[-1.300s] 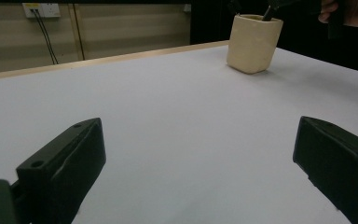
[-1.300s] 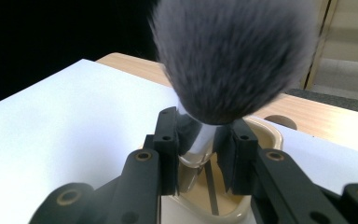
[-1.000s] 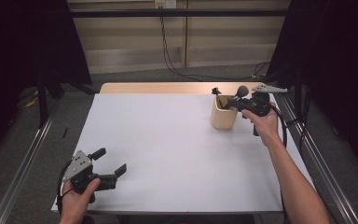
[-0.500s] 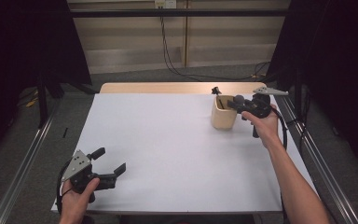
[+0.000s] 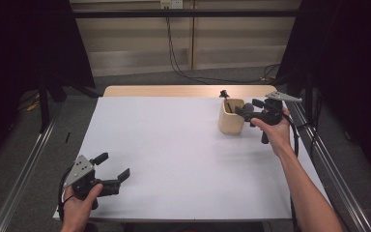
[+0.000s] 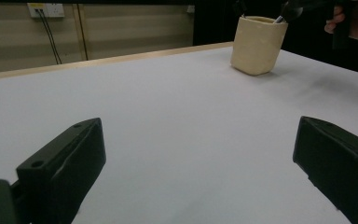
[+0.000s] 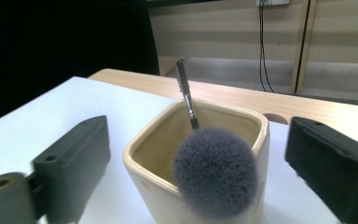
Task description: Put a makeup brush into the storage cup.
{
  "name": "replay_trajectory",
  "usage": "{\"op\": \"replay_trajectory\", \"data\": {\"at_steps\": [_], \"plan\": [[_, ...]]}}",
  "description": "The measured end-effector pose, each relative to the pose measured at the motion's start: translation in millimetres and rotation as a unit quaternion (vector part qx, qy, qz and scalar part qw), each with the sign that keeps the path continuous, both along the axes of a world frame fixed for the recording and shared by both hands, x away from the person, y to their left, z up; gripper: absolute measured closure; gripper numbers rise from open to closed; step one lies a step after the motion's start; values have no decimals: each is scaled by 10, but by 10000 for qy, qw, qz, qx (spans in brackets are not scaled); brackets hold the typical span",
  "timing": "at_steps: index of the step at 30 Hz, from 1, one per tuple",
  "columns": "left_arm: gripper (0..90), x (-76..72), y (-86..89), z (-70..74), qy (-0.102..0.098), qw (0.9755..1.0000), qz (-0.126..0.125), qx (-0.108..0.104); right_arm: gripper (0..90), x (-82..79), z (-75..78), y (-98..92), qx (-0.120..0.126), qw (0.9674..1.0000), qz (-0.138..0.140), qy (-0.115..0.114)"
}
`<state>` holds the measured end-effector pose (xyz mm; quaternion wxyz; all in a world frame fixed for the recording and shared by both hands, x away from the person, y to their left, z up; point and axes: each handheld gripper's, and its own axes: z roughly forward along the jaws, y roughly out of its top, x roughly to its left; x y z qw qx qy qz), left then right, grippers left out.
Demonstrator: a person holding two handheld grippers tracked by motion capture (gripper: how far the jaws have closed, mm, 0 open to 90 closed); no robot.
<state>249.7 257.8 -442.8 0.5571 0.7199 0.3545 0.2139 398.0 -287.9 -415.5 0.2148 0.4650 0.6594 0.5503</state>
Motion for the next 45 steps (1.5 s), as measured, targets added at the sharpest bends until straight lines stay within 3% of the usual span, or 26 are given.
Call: {"op": "replay_trajectory", "data": {"at_steps": [5, 13, 19, 23, 31, 45], "plan": [[25, -5, 1, -3, -13, 10000, 45, -5, 1, -97, -29, 9, 37, 9999, 118, -92], [25, -14, 4, 1, -28, 10000, 41, -9, 1, -195, -33, -38, 91, 9999, -15, -103], [25, -36, 13, 6, -45, 10000, 31, 6, 1, -303, 1, -54, -26, 9999, -124, -48], [30, -40, 22, 7, -22, 10000, 81, 0, 2, -391, 6, -64, -9, 9999, -67, -131], [29, -51, 26, 13, -61, 10000, 55, -11, 2, -568, 0, -58, -251, 9993, -119, -249], [28, -62, 25, 17, -75, 10000, 40, 14, 2, -867, -84, -132, -188, 9993, -243, -211]]}}
